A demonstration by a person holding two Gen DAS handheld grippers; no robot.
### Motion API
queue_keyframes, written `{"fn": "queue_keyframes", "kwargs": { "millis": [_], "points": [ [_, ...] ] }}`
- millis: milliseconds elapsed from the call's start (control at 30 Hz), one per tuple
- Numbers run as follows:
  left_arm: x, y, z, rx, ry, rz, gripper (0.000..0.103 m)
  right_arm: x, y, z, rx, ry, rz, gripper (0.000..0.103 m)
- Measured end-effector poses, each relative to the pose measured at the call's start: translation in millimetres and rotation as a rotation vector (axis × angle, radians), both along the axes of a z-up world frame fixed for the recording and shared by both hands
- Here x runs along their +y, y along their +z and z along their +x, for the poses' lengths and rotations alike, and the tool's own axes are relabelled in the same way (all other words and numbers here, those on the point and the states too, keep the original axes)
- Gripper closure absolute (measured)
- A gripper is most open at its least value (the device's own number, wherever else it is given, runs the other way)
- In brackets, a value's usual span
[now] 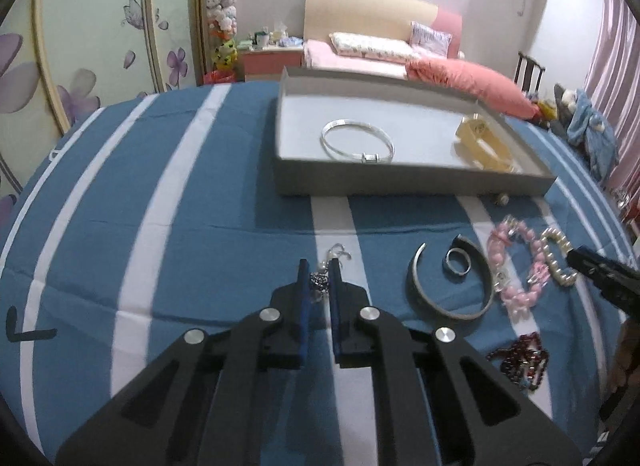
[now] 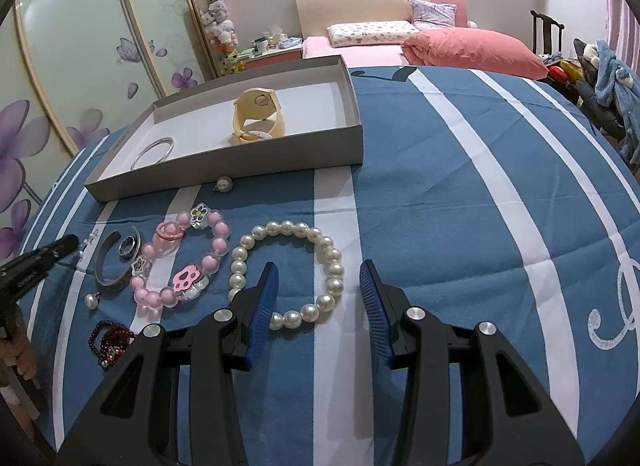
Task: Organize jewelry
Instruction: 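Grasp the white pearl bracelet with the right tool while the left tool grasps the pearl earrings, then lift the pearl bracelet into the tray with the right tool while the left tool carries the earrings there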
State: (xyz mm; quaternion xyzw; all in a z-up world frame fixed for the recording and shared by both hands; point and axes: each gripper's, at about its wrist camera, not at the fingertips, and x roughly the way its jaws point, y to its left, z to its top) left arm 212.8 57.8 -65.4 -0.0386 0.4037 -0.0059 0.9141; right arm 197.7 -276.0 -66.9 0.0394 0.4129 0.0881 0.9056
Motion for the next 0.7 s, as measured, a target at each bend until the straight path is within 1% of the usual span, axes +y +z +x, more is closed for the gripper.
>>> {"fn": "queue_keyframes", "kwargs": {
  "millis": [67,167,267,333,367,400,533,600,700],
  "points": [
    [4.3,8.9,-5.6,-0.031,0.007,-0.012,0.093,2.8,0.5,1.2,0.001,0.006,-0.005,0.065],
    [7.1,19.7,-12.2,-0.063,0.011,-0.026,0.093,4.2,1.7,4.9,-0.004,-0.006,-0.010,0.067],
    [5.7,25.1,-14.2,-0.077,0.005,-0.032,0.093,4.2,1.6,10.5,0.000,-0.025,-0.023,0.067],
    [5.6,26.3,-14.0,-0.079,0.003,-0.036,0.093,4.8,-0.6,13.8,0.017,-0.033,-0.042,0.072],
    [5.6,26.6,-14.1,-0.081,0.002,-0.038,0.093,6.3,-0.4,13.8,0.017,-0.034,-0.063,0.084],
    [5.4,27.3,-13.9,-0.082,0.002,-0.040,0.093,7.4,-0.3,14.2,0.016,-0.035,-0.087,0.092],
    [5.8,30.8,-16.0,-0.091,0.001,-0.048,0.093,4.8,0.9,10.5,0.009,-0.024,-0.066,0.093],
    [5.7,33.8,-17.5,-0.099,0.000,-0.049,0.093,1.7,7.6,4.3,-0.032,-0.020,-0.034,0.093],
    [6.9,40.6,-19.5,-0.118,-0.001,-0.054,0.093,0.1,26.8,-6.4,-0.112,-0.002,0.009,0.093]
  ]
}}
